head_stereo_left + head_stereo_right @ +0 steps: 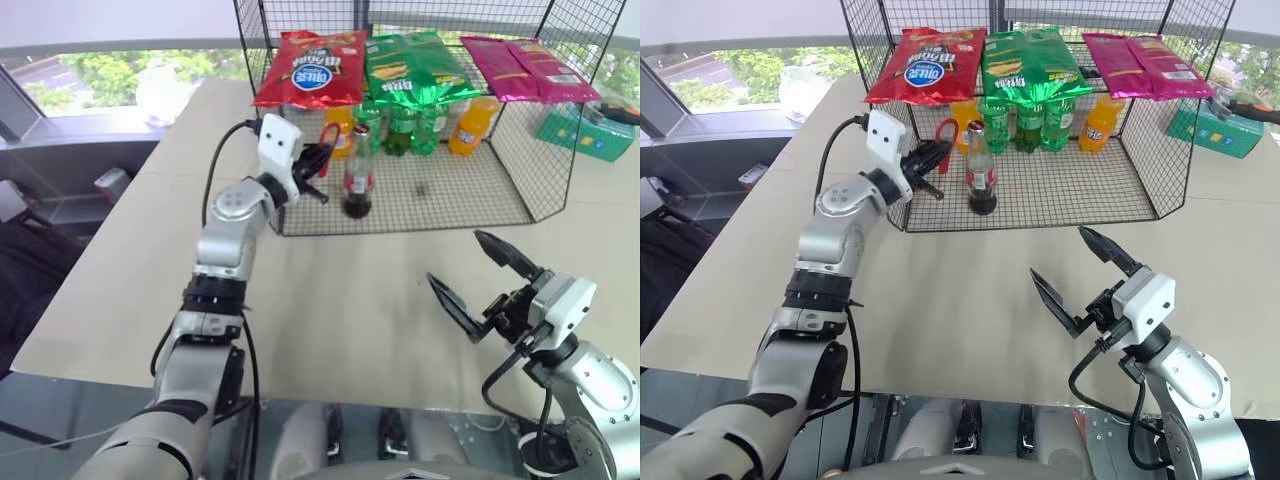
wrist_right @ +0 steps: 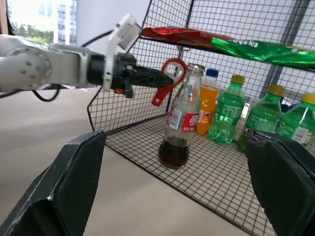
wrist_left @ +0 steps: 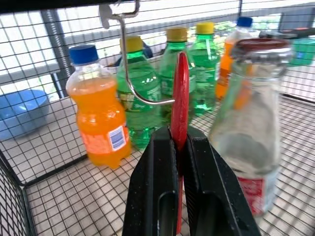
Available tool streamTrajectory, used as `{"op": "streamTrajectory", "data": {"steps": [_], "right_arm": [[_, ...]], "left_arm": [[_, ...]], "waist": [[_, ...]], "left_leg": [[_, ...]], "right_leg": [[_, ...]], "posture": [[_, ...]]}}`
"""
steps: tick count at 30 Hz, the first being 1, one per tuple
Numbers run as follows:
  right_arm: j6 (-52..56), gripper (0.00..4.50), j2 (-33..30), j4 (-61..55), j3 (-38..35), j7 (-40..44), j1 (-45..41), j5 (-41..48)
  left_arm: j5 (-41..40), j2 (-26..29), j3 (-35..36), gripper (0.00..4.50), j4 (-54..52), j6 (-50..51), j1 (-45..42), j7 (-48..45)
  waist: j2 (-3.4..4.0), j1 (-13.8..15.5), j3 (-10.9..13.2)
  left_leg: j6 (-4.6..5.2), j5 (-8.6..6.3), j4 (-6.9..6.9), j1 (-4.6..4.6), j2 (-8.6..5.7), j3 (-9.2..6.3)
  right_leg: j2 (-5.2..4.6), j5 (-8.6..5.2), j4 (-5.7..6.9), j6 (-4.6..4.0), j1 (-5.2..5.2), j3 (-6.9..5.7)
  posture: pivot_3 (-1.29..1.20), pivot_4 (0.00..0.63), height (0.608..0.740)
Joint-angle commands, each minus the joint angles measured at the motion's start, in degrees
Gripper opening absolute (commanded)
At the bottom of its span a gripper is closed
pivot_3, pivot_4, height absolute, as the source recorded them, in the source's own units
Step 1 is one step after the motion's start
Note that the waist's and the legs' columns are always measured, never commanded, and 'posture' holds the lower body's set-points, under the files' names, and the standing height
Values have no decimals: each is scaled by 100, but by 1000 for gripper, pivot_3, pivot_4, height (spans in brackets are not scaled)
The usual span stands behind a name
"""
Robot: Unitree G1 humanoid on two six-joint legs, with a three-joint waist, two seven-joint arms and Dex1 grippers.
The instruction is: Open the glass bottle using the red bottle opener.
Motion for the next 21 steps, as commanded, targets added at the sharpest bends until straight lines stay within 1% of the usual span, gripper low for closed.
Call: {"op": "streamTrajectory", "data": {"steps": [1, 6, 9, 13, 17, 19, 21], "right_arm": [[-14, 4500, -4, -109, -4, -2, -86, 50], [269, 4500, -36, -170, -20, -76, -155, 128], [270, 4500, 39, -202, -86, -235, -227, -23], [819, 4500, -58, -291, -47, -401, -411, 63], [1113, 4500, -172, -331, -11, -366, -563, 136], [1321, 4500, -226, -392, -11, -379, -646, 188], [1551, 4500, -287, -493, -30, -424, -707, 218]], "left_arm": [[-127, 195, 167, 44, -248, -27, -3, -160], [-396, 327, 271, 44, -450, 77, 120, -488], [-780, 435, 414, 44, -722, 293, 321, -827], [-1433, 575, 563, 44, -1296, 747, 741, -1330], [-1440, 592, 502, 44, -1404, 727, 879, -1381], [-1927, 510, 634, 44, -1630, 1158, 943, -1444], [-2602, 474, 827, 44, -1909, 1843, 1039, -1462]], "waist": [[0, 4, 0], [0, 11, 0], [0, 9, 0], [1, 0, 0], [0, 27, -1], [0, 27, -1], [0, 13, -1]], "left_leg": [[0, 0, 2, 0, 0, 0], [1, -1, 10, -2, 0, 0], [1, -1, 10, -3, 0, -1], [1, 0, 10, -2, 0, -1], [1, 0, 15, -3, 0, -4], [1, -1, 18, -4, 0, -6], [2, -1, 20, -7, 0, -5]], "right_leg": [[0, -1, 1, 3, 0, 0], [-1, -1, 2, 3, 2, 0], [-1, 3, 2, -4, 1, 0], [-1, 3, 3, -5, 1, 0], [-2, 3, 4, -4, 3, -1], [-2, 3, 4, -4, 4, -1], [-2, 3, 2, -4, 4, -1]], "posture": [[0, 150, 740], [0, 150, 740], [0, 150, 740], [0, 150, 740], [0, 150, 740], [0, 150, 740], [0, 150, 740]]}}
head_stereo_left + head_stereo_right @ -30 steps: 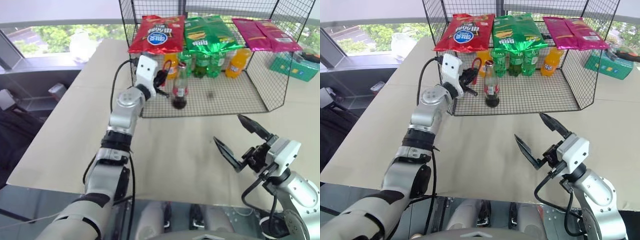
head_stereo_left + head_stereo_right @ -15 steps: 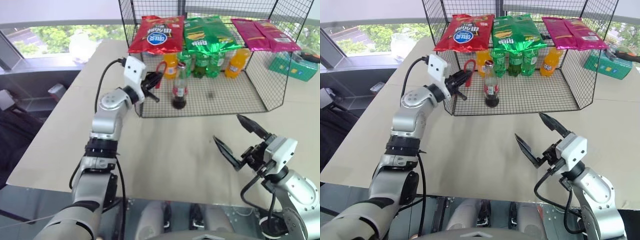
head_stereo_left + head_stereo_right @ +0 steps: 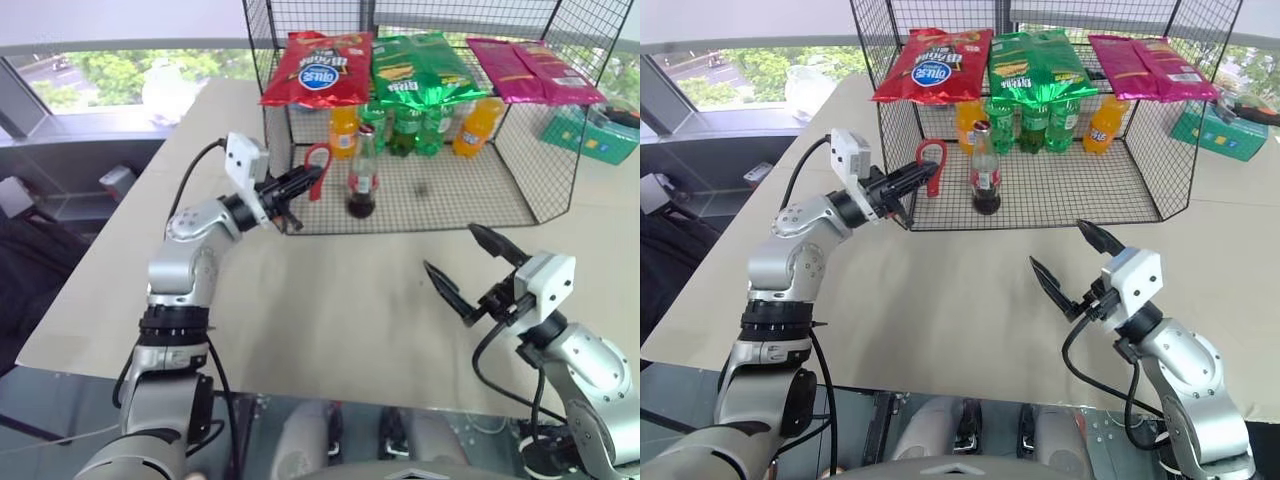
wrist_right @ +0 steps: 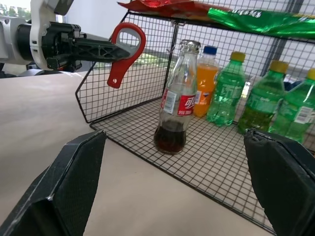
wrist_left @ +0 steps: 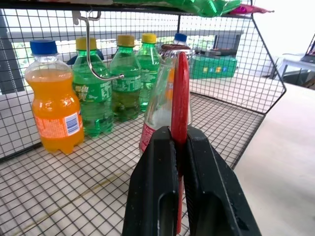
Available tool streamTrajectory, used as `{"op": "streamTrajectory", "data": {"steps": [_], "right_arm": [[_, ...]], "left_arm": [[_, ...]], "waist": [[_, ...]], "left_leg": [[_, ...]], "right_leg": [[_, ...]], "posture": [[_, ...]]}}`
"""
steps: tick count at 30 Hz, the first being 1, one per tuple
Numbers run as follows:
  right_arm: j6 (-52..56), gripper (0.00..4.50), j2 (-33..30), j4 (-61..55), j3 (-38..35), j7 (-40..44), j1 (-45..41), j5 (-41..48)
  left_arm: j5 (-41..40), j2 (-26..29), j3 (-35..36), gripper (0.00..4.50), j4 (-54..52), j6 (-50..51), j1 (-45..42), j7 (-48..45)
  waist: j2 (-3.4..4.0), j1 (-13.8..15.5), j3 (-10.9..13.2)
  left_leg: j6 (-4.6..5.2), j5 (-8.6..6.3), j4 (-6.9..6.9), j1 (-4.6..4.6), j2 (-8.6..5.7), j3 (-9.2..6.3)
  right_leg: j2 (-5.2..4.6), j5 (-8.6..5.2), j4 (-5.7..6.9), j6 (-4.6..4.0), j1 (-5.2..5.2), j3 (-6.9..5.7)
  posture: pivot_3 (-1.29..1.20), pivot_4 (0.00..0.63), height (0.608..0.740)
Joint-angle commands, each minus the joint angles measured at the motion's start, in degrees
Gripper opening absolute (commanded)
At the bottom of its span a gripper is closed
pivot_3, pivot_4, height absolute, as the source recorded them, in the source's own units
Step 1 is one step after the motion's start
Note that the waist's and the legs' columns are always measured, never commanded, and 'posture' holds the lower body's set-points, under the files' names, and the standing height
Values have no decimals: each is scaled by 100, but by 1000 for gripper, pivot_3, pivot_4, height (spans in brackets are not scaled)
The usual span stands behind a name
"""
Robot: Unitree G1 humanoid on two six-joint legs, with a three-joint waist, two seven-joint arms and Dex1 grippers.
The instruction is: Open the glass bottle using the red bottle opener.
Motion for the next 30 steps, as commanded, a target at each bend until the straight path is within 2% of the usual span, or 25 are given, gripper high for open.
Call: {"op": "streamTrajectory", "data": {"steps": [1, 3, 5, 8, 12, 16, 17, 18, 30], "right_arm": [[629, 4500, -201, -561, -76, 12, -196, 719], [1323, 4500, -353, -758, -141, 67, -361, 1787], [1872, 4500, -469, -789, -101, 26, -626, 2744], [2411, 4500, -382, -591, -2, -292, -1161, 3615], [2886, 4500, -159, -275, 107, -692, -1834, 4549], [3159, 3342, -89, -75, 120, -930, -2243, 5203], [3219, 2738, -125, -63, 141, -916, -2311, 5259], [3270, 2347, -150, -52, 168, -918, -2370, 5275], [3608, 2347, -84, 323, 362, -824, -2853, 5519]], "left_arm": [[-1700, -55, 525, 44, -767, 1437, 165, 22], [-2861, -69, 837, 44, -1125, 2374, 368, 218], [-3866, -228, 1006, 44, -1438, 2894, 564, 647], [-4585, -497, 980, 44, -1791, 3132, 740, 1193], [-4916, -747, 799, 44, -2105, 3077, 862, 1578], [-4921, -740, 647, 1, -2265, 3025, 933, 1591], [-4916, -737, 617, 1, -2282, 3004, 948, 1586], [-4930, -735, 597, 1, -2285, 2986, 958, 1588], [-4748, -632, 267, 1, -2488, 2791, 1204, 1147]], "waist": [[0, -9, 0], [0, -60, 1], [0, -70, 1], [-1, -36, 1], [-1, 4, 1], [-1, -3, 1], [-1, -3, 1], [-1, -2, 1], [-1, -7, 1]], "left_leg": [[0, 0, 0, 0, 0, 0], [0, 0, 0, -1, 1, -1], [0, 0, 0, 0, 3, -10], [0, 0, 6, 2, 2, -16], [1, -1, 23, 4, 2, -15], [3, -1, 24, 0, 0, -15], [4, -2, 24, 0, 0, -15], [4, -3, 24, -1, 0, -15], [6, -4, 23, -8, 0, -15]], "right_leg": [[0, 0, 0, 0, 0, 0], [0, 0, 0, -1, -3, 2], [1, 0, 1, -1, -2, -2], [1, 1, 3, -1, 7, -6], [1, 2, 5, -1, 17, -7], [1, 2, 5, -2, 17, -10], [1, 2, 4, -2, 17, -10], [2, 2, 4, -3, 16, -10], [3, 2, 1, -3, 11, -10]], "posture": [[0, 150, 740], [0, 150, 740], [0, 150, 740], [0, 150, 740], [0, 150, 740], [0, 150, 740], [0, 150, 740], [0, 150, 740], [0, 150, 740]]}}
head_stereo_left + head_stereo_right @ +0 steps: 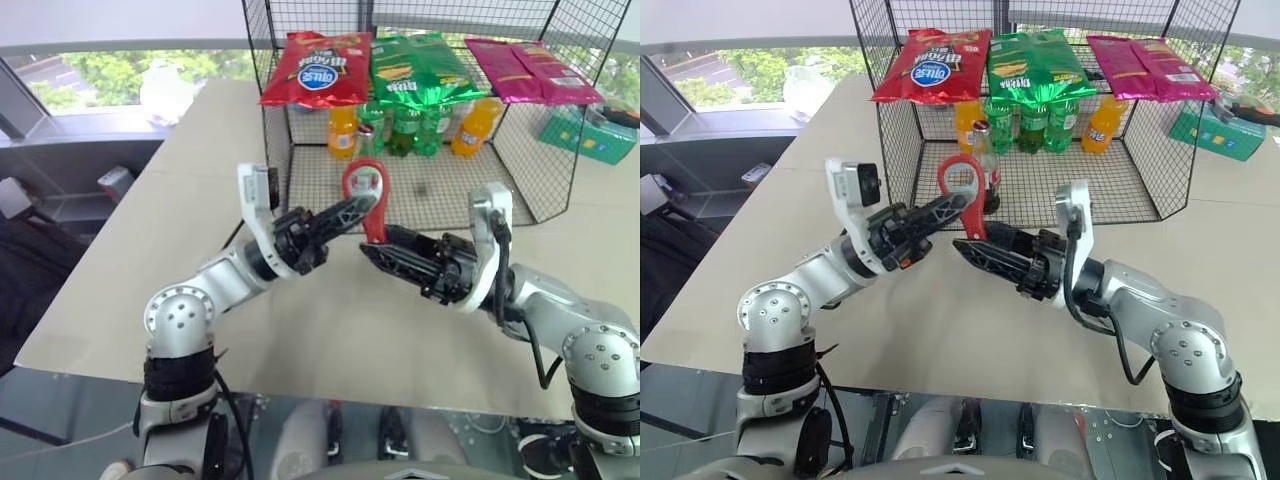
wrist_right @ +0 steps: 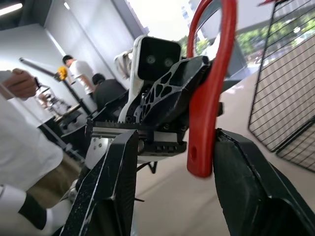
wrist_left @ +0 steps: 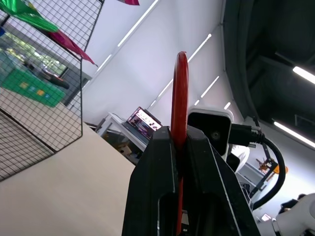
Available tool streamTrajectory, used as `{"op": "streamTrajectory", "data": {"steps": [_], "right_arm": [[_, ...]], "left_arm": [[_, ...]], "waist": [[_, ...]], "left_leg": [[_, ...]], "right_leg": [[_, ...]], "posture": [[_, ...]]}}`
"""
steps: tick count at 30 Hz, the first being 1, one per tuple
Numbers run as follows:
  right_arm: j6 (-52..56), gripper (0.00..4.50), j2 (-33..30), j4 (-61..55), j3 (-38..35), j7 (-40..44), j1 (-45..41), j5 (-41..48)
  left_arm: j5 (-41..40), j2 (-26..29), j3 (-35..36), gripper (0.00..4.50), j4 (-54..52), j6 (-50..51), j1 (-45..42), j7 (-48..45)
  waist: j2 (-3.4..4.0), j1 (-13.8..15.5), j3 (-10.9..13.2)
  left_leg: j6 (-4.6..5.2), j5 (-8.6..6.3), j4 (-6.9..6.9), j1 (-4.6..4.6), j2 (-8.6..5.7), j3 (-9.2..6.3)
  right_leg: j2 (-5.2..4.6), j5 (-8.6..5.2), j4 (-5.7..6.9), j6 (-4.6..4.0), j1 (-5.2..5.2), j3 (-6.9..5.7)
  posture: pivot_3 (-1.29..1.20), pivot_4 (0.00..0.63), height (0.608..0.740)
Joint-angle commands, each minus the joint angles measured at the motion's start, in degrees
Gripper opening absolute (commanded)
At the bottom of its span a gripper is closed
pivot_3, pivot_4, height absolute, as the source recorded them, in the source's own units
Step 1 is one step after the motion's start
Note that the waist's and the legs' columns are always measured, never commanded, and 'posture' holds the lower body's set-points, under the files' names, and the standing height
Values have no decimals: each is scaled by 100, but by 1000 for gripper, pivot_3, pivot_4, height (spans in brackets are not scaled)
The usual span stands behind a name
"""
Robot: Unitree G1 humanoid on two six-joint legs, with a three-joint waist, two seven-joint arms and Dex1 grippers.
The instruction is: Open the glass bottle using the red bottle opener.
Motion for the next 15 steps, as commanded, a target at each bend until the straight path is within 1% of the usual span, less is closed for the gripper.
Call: {"op": "streamTrajectory", "data": {"steps": [1, 2, 3, 4, 6, 7, 14, 15], "right_arm": [[-2, 2347, 81, -4, 22, 56, -161, 141], [-7, 2347, 116, 25, 17, 45, -182, 163], [-8, 1768, 142, 45, 11, 36, -197, 180], [-5, 1471, 159, 65, 2, 35, -212, 190], [13, 534, 164, 85, -9, 46, -226, 188], [33, 421, 149, 83, -11, 66, -220, 197], [84, 422, -7, 29, 33, 312, -64, 58], [72, 422, -26, 28, 25, 347, -36, 37]], "left_arm": [[-15, 56, -105, 1, -298, -135, 68, -213], [0, 70, -122, 1, -310, -149, 83, -249], [12, 83, -137, 1, -318, -164, 94, -275], [28, 99, -150, 1, -319, -182, 100, -308], [63, 128, -178, 1, -319, -223, 104, -366], [87, 142, -193, 1, -328, -251, 107, -400], [196, 174, -156, 1, -379, -480, 137, -445], [116, 173, -100, 676, -347, -471, 124, -421]], "waist": [[0, 0, 0], [0, 1, 0], [0, 1, 0], [0, 3, 0], [0, 1, 0], [0, 2, 0], [0, 2, 0], [0, 2, 0]], "left_leg": [[0, 0, 0, 0, 0, 0], [0, 0, 0, -1, 0, 0], [0, 0, 0, 0, 0, -1], [0, 0, 0, -1, 0, -1], [0, 0, 0, -3, 0, -1], [1, -1, 0, -4, 0, -1], [3, -2, -1, -6, 0, -1], [3, -3, -1, -6, 0, -1]], "right_leg": [[0, 0, 0, 0, 0, 0], [0, 0, 0, 0, 0, 0], [0, 0, 0, 0, 0, 0], [0, 0, 0, 0, -1, 0], [0, 0, -1, 0, -1, 0], [0, 0, -2, 0, -2, 0], [-1, 0, -5, 0, -4, 0], [-1, 0, -5, 0, -4, 0]], "posture": [[0, 150, 740], [0, 150, 740], [0, 150, 740], [0, 150, 740], [0, 150, 740], [0, 150, 740], [0, 150, 740], [0, 150, 740]]}}
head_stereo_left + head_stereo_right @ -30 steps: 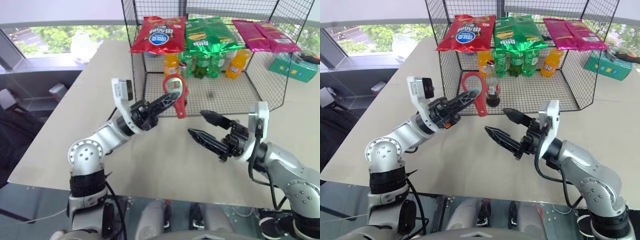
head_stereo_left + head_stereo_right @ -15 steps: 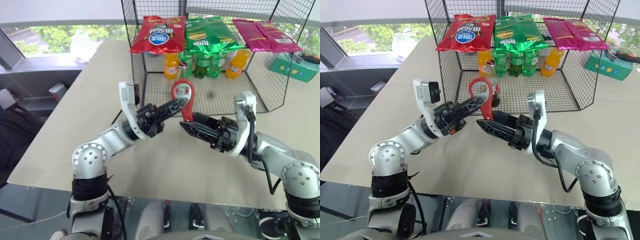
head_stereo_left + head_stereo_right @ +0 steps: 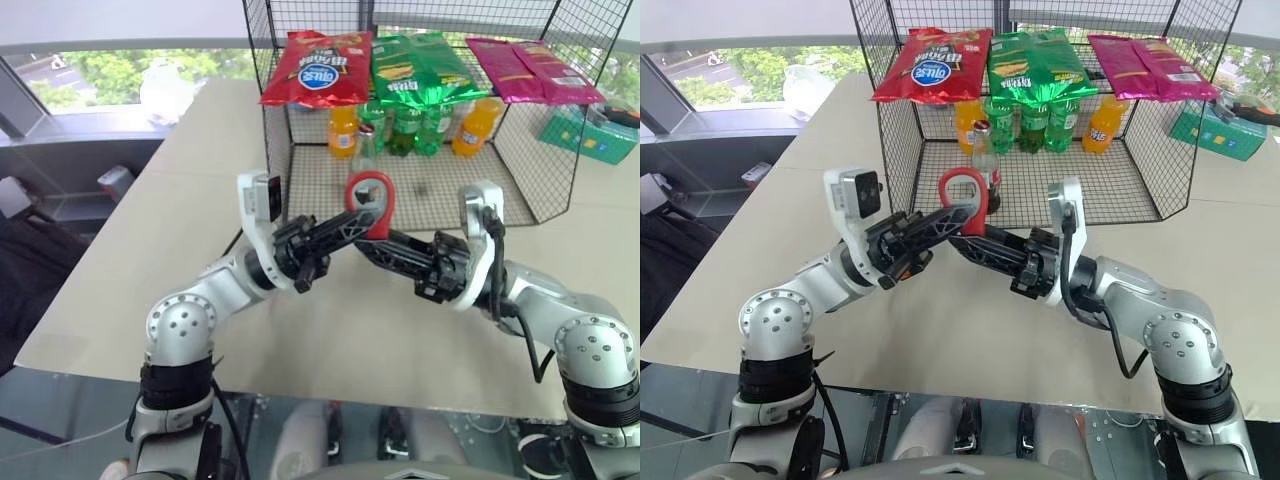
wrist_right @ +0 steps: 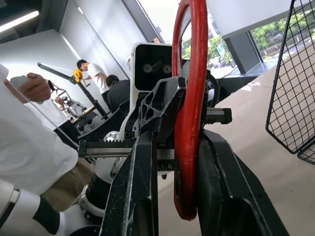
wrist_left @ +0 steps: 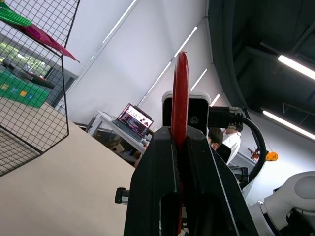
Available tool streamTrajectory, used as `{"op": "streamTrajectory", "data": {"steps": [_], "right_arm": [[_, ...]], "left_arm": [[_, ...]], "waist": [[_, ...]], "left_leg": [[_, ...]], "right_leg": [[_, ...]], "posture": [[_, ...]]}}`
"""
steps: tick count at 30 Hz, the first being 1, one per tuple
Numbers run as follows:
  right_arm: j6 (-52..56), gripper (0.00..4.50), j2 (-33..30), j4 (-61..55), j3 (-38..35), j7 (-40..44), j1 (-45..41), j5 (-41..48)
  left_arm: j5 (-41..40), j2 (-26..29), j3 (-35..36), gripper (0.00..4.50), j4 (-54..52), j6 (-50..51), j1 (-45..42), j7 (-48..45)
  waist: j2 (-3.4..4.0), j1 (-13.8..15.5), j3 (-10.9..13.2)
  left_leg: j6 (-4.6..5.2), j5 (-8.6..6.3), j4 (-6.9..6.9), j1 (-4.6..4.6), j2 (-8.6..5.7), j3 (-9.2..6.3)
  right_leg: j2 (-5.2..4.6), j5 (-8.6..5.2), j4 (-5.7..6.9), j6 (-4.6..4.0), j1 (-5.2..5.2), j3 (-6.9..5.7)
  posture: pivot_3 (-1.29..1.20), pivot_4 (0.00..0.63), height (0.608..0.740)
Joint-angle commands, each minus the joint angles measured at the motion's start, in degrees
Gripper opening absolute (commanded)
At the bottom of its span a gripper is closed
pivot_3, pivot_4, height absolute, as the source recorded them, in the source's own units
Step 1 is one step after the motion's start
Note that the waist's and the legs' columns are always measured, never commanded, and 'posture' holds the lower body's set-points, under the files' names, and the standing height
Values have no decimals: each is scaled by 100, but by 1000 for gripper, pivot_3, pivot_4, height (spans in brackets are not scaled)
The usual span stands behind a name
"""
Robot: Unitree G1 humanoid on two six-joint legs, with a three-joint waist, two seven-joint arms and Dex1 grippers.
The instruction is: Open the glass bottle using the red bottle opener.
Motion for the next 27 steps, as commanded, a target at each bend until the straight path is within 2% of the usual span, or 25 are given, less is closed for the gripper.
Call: {"op": "streamTrajectory", "data": {"steps": [1, 27], "right_arm": [[2, 422, -118, -173, -15, 202, 69, -93], [-2, 422, -455, -223, -68, 803, 117, -182]], "left_arm": [[-121, 26, 154, 848, -134, -178, -31, 49], [-418, 272, 174, 865, -13, 74, -29, -13]], "waist": [[0, 1, 0], [0, 2, 2]], "left_leg": [[0, 0, 0, -2, 0, 0], [1, -1, -21, -8, 0, 0]], "right_leg": [[0, 0, 0, 0, -2, 0], [-1, -1, -17, 2, -11, 0]], "posture": [[0, 150, 740], [0, 150, 740]]}}
